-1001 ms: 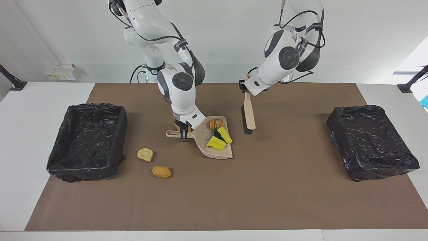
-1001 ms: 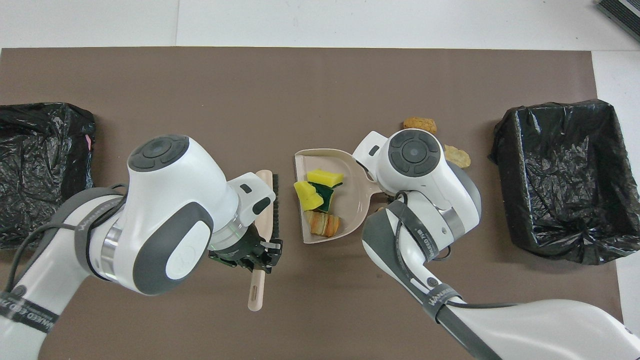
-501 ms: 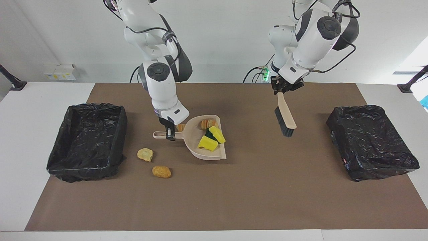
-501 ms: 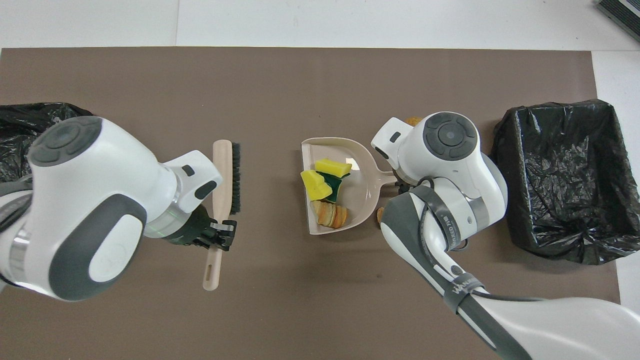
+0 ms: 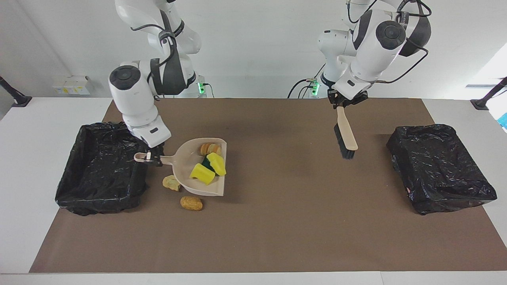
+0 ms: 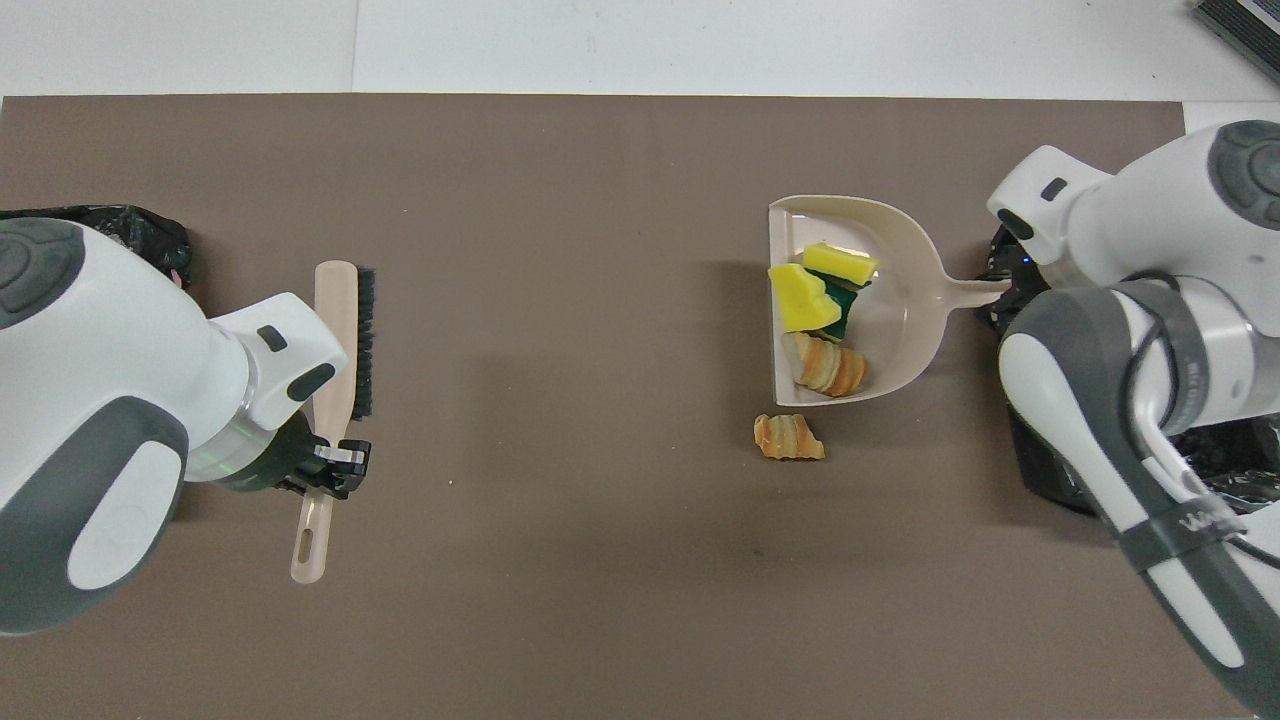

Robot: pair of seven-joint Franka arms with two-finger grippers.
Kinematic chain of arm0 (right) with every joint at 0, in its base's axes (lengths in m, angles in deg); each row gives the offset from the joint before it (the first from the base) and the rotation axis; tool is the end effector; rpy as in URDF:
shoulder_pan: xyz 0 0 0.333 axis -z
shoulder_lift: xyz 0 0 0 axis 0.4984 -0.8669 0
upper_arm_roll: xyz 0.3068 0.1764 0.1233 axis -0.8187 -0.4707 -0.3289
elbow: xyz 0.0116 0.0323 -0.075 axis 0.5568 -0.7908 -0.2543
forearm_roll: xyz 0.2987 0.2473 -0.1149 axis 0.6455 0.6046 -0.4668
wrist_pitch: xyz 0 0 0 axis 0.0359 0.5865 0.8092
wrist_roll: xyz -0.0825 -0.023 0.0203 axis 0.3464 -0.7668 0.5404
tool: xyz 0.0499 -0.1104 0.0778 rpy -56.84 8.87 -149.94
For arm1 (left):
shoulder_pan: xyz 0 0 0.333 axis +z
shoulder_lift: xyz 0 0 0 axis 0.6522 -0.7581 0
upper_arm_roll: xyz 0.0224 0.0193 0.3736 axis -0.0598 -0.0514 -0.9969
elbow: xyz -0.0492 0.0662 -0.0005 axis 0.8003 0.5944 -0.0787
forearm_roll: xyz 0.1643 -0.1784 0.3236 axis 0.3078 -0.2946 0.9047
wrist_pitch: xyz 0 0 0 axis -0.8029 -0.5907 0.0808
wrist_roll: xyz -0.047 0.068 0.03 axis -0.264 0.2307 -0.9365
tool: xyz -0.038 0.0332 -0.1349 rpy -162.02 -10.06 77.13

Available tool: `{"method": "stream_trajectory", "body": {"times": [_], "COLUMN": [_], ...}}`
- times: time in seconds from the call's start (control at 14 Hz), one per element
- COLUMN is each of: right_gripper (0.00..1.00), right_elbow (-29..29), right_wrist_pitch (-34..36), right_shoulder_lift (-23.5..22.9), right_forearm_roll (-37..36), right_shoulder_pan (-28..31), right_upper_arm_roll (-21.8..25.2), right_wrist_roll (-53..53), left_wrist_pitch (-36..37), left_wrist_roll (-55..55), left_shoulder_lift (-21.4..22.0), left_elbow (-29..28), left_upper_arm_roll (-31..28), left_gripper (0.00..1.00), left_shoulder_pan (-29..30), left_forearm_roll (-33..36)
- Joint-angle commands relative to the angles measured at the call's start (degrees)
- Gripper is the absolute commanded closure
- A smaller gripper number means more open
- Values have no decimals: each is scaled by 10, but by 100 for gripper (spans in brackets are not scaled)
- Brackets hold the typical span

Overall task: Sweep and dump trash in bin
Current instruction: 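Carry the loaded dustpan to the bin with the right gripper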

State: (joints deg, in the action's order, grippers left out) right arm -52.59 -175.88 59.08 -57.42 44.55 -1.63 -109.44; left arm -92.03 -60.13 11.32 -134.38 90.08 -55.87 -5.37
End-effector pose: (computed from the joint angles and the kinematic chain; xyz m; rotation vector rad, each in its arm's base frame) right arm 0.6467 0.0045 0.4694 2.1932 2.1312 -0.0061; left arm 0.4563 -0.1773 0.5487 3.0957 -0.1467 -0.4364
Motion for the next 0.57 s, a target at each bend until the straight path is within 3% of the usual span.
{"method": "stream_trajectory", "body": {"times": [0.0,0.14,0.36,0.5], "right_gripper": [100,100,100,100], "right_elbow": [21,34,56,56], "right_wrist_pitch": [14,20,45,45], "right_shoulder_lift": [-5,-5,-4,-2], "right_forearm_roll": [17,16,5,3], "right_shoulder_pan": [65,99,152,179], "right_upper_arm_roll": [-8,-5,-3,9], "right_wrist_roll": [-88,-143,-209,-248], "left_wrist_pitch": [-5,-24,-115,-165], "left_wrist_roll": [-79,-137,-222,-265], "left_shoulder_lift": [47,34,29,-25], "left_elbow": [-54,-65,-115,-128], "left_upper_arm_roll": [0,0,0,0], "left_gripper": [100,100,100,100], "left_shoulder_pan": [-56,-126,-194,-252], "left_forearm_roll": [-19,-29,-67,-107]}}
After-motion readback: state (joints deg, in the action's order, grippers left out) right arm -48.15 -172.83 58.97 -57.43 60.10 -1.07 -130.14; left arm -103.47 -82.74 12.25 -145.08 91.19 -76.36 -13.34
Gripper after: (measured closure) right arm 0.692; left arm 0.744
